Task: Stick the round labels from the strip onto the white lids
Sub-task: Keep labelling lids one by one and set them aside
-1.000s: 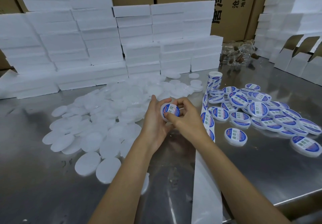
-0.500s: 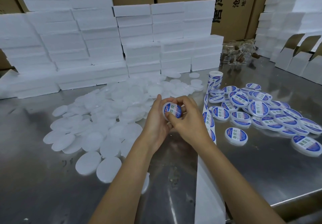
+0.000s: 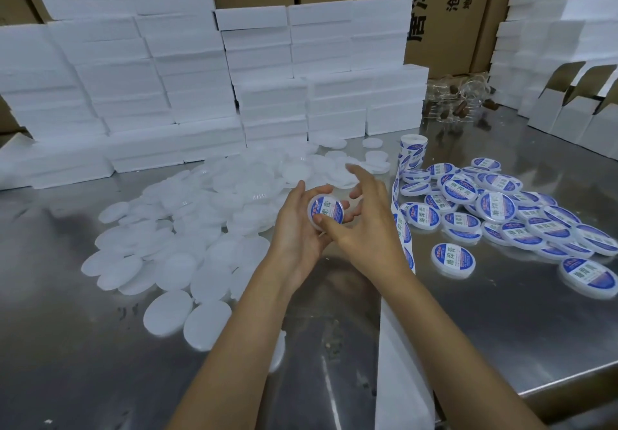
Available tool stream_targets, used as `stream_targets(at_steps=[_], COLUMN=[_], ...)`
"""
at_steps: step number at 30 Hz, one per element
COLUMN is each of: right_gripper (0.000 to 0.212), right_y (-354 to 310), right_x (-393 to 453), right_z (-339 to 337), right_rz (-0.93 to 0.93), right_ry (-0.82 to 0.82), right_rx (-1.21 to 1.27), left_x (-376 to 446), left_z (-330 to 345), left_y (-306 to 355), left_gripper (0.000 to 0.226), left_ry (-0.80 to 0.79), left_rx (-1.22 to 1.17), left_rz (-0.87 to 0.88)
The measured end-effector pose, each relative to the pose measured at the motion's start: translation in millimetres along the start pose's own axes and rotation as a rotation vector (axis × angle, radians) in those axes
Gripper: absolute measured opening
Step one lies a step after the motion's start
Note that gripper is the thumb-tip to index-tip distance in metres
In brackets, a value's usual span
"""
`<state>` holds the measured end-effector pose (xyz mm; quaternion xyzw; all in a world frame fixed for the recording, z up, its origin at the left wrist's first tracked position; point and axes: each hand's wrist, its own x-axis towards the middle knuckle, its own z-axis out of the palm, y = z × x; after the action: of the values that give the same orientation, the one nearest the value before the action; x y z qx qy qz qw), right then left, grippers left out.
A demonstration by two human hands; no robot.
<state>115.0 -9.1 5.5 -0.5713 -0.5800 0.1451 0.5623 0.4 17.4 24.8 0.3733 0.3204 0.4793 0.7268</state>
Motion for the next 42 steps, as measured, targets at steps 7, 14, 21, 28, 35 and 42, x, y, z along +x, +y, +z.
stream_targets(at_steps=[7,14,21,28,35,42], right_gripper=[0.058,0.044,0.043,0.047,0.043,0.049], right_y=[5,2,3,6,5,7], right_x=[-1,-2,0,3,0,0], right_z=[-1,-3,-6,-11,-10,-11], right_rz=[0.05,0.035,0.02,0.062,0.035,-0.023], right_ry=[0.053,0.061,0.077,0.132,0.05,0.032], right_rx=[-0.187,-0.289,-0.299,-0.106,0.014,-0.096], left_x=[-2,-3,-1,-3,-5,-5], left_z=[3,5,4,-7,-5,-3], left_y=[3,3,-1,4,6,4], left_gripper=[0.049,0.046,0.026,0.047,0.025,0.027], left_ry=[0.007,-0.095,-0.156,-0.094,0.099,0.17], left_rx=[-0.012,-0.071,0.08,0.455,0.357,0.332], left_rz=[0.004,-0.015,0.03,0.216,0.303,0.27])
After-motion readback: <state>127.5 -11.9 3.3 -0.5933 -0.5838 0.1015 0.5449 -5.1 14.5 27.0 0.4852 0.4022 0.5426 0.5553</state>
